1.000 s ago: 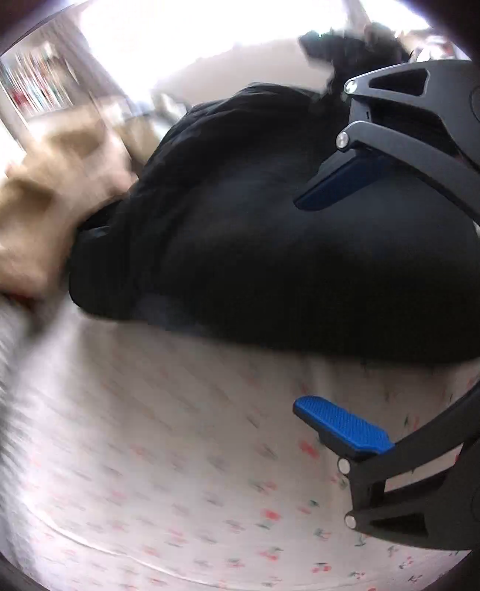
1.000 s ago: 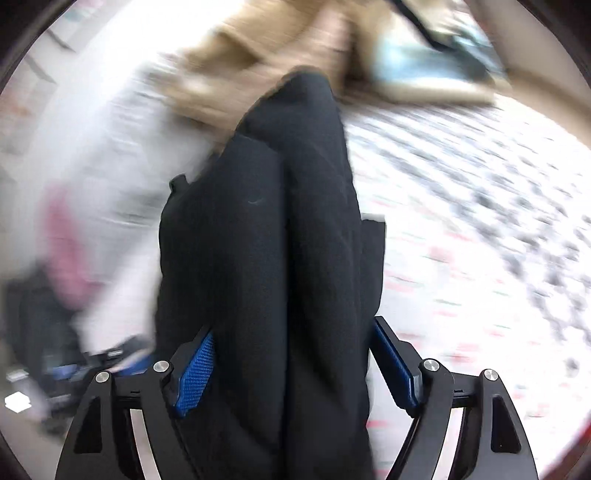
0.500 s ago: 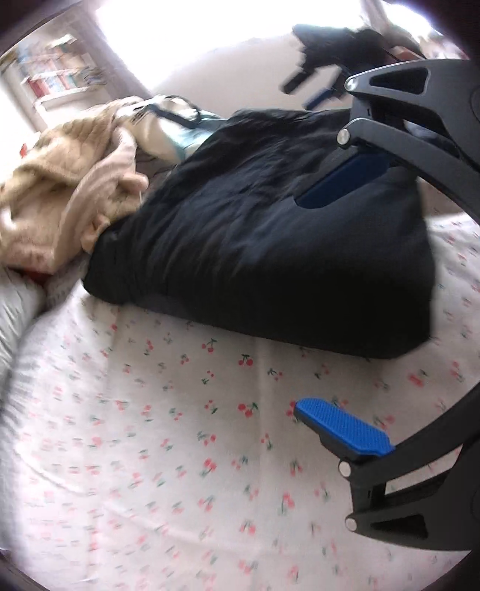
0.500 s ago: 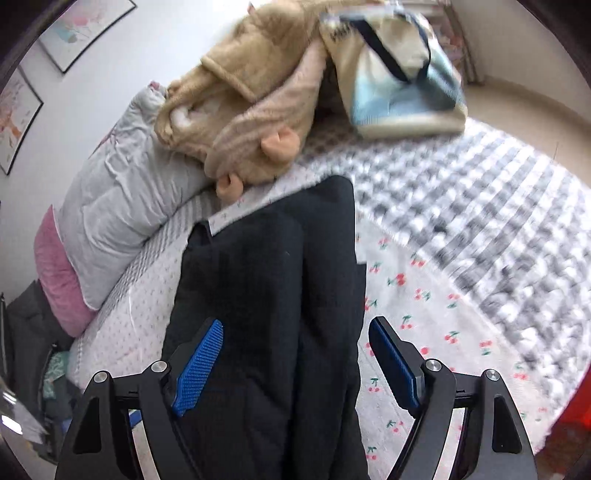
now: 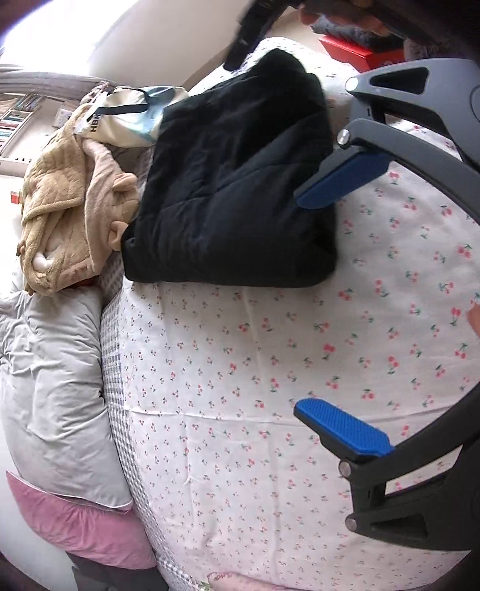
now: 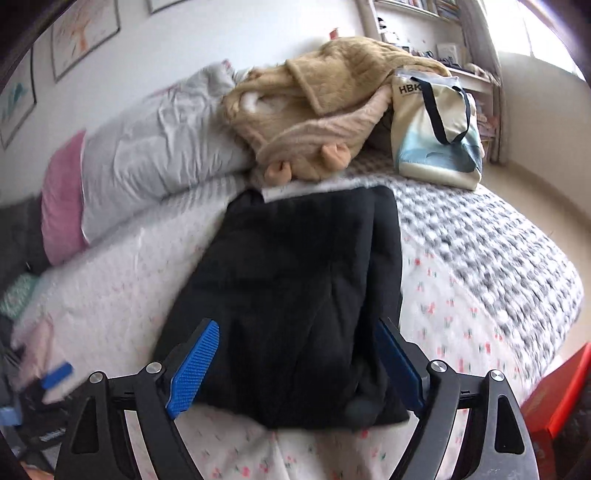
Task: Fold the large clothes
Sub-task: 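Open both grippers and withdraw them from the folded coat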
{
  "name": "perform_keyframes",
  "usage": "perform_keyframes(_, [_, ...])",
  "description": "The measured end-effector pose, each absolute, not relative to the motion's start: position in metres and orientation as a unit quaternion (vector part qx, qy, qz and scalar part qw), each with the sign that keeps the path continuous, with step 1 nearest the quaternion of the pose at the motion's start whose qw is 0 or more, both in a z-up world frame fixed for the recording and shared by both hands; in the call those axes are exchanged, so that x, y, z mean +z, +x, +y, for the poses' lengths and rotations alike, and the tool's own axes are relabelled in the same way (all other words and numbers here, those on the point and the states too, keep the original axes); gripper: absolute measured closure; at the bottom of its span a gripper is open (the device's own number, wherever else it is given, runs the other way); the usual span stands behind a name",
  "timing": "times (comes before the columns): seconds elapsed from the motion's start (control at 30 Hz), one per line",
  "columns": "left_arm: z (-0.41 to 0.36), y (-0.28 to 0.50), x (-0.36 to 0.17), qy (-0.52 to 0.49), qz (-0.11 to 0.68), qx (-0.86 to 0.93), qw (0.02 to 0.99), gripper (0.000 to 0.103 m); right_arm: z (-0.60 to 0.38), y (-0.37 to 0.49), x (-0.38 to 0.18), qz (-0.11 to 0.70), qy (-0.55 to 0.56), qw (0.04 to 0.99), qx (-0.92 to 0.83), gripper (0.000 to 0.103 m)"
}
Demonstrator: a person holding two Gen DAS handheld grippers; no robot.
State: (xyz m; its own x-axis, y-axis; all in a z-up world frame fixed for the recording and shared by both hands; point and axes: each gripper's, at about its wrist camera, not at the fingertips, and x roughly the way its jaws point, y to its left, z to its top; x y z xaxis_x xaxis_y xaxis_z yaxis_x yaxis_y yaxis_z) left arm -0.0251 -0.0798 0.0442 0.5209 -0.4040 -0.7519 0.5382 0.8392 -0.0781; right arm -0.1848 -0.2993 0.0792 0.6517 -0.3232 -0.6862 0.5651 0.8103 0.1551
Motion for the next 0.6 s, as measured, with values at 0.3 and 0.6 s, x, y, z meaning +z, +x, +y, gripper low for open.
perform_keyframes(0.3, [-0.097,-0.044,0.025,0.093,0.452,-0.286,0.84,0.001,-0.268,-0.186,0.048,0.394,0.096,0.858,-0.316,0.016])
perform_keyframes(0.6, [-0.109,-0.053,0.016,0.096,0.462,-0.294,0.831,0.001,-0.273,-0.186,0.037,0.413,0.107,0.847,-0.317,0.016])
